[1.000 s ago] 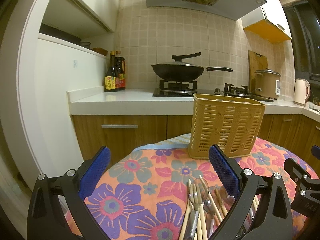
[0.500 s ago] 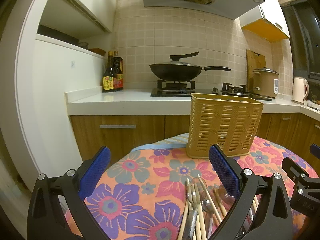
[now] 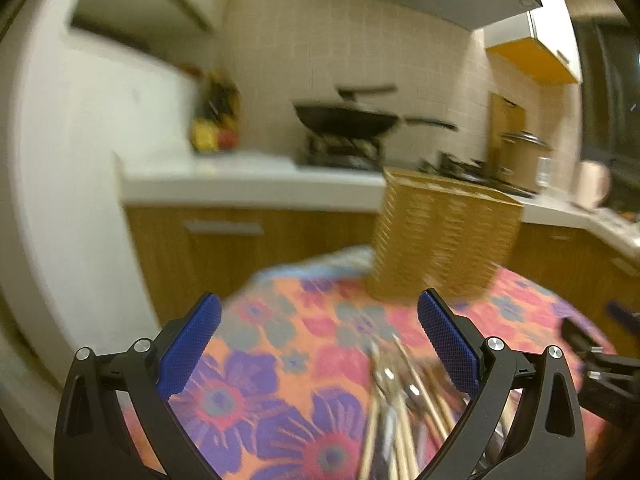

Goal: Organize utensils
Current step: 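Grasp a clear spoon with the left tool while the right tool grasps a purple spoon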

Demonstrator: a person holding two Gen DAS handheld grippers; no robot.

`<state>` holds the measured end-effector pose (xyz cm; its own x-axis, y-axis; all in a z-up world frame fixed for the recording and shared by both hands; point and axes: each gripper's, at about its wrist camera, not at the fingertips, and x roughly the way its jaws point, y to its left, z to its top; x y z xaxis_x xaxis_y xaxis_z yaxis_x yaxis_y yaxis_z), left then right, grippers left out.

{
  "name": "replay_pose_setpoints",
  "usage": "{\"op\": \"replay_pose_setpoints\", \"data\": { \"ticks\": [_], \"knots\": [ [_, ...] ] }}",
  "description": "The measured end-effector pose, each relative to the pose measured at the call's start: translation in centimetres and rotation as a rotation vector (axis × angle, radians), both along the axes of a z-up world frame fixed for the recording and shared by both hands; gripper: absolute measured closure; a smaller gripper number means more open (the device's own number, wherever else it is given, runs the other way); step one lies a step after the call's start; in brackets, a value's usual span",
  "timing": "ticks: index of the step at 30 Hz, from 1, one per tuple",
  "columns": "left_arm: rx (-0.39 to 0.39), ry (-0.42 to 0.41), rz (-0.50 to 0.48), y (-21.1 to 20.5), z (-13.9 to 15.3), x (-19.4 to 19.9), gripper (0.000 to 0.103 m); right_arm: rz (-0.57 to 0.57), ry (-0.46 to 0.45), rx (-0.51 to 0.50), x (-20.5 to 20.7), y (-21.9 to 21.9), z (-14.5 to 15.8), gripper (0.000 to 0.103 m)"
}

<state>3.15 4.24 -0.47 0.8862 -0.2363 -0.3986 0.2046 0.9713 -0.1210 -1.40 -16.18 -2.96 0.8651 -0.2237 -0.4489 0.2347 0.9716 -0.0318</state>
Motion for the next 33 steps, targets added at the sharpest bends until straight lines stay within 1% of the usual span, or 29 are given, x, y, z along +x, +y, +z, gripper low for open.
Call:
{"op": "replay_pose_setpoints", "data": {
  "ticks": [1,2,3,4,5,7,8,9,10,11,12,13,14,16,18,19,21,22,24,26,27,28,29,31,33],
  "knots": [
    [-0.015,0.041,-0.028,0.5,-0.1,0.5,0.008,0.024,0.042,0.026,0.3,-0.3,-0.1,0.007],
    [-0.025,0.098,-0.069,0.9,-0.3,1.1,0.01,0.044,0.058,0.055,0.5,-0.5,-0.3,0.008],
    [-0.028,0.165,-0.125,1.3,-0.6,1.8,0.013,0.061,0.111,0.068,0.7,-0.6,-0.5,0.009],
    [-0.024,0.218,-0.167,1.6,-1.0,2.2,0.018,0.078,0.125,0.078,0.7,-0.7,-0.6,0.013],
    [-0.012,0.254,-0.19,1.6,-1.3,2.5,0.021,0.105,0.162,0.103,0.8,-0.7,-0.8,0.015],
    [0.024,0.341,-0.256,1.2,-2.3,2.8,0.027,0.141,0.244,0.126,0.9,-0.5,-1.6,0.027],
    [0.042,0.389,-0.304,0.6,-2.8,2.8,0.031,0.145,0.29,0.125,1.1,-0.4,-1.9,0.031],
    [0.051,0.41,-0.329,0.3,-3.2,2.7,0.032,0.154,0.336,0.148,1.2,-0.4,-2.5,0.039],
    [0.062,0.437,-0.359,-0.3,-3.7,2.6,0.035,0.168,0.368,0.191,1.2,-0.4,-2.8,0.044],
    [0.068,0.447,-0.37,-0.7,-3.9,2.5,0.037,0.182,0.414,0.218,1.1,-0.4,-3.4,0.046],
    [0.078,0.463,-0.383,-1.2,-4.2,2.7,0.038,0.18,0.446,0.214,1.1,-0.5,-3.5,0.05],
    [0.088,0.48,-0.395,-1.8,-4.4,2.7,0.04,0.184,0.465,0.225,1.1,-0.4,-3.8,0.056],
    [0.097,0.491,-0.405,-2.3,-4.6,2.8,0.044,0.19,0.49,0.237,1.1,-0.4,-4.1,0.059],
    [0.132,0.518,-0.427,-3.4,-5.2,3.2,0.047,0.194,0.526,0.258,1.4,-0.5,-4.2,0.066],
    [0.174,0.544,-0.426,-4.3,-5.7,3.4,0.05,0.183,0.546,0.263,2.0,-0.8,-4.3,0.066],
    [0.188,0.558,-0.423,-4.6,-5.7,3.6,0.054,0.18,0.55,0.271,2.3,-0.8,-4.4,0.066],
    [0.213,0.562,-0.413,-5.0,-5.8,3.8,0.058,0.179,0.571,0.303,2.6,-0.8,-4.7,0.067],
    [0.221,0.563,-0.409,-5.1,-5.8,4.0,0.062,0.17,0.578,0.291,2.9,-0.7,-4.7,0.07],
    [0.216,0.573,-0.406,-5.2,-5.8,4.2,0.068,0.149,0.594,0.247,3.1,-0.4,-4.7,0.077],
    [0.212,0.584,-0.416,-5.2,-5.7,4.4,0.077,0.149,0.605,0.233,3.3,-0.1,-4.6,0.082],
    [0.215,0.585,-0.415,-5.3,-5.7,4.5,0.079,0.155,0.611,0.224,3.4,0.0,-4.5,0.089],
    [0.215,0.583,-0.415,-5.3,-5.7,4.5,0.082,0.161,0.615,0.224,3.4,0.0,-4.5,0.093],
    [0.205,0.581,-0.414,-5.1,-5.5,4.5,0.091,0.164,0.616,0.222,3.3,0.0,-4.4,0.094],
    [0.141,0.597,-0.426,-4.7,-5.4,4.9,0.092,0.161,0.605,0.184,3.4,0.0,-4.2,0.101],
    [0.069,0.605,-0.441,-4.2,-5.2,5.3,0.093,0.157,0.597,0.181,3.4,-0.4,-3.9,0.102]
  ]
}}
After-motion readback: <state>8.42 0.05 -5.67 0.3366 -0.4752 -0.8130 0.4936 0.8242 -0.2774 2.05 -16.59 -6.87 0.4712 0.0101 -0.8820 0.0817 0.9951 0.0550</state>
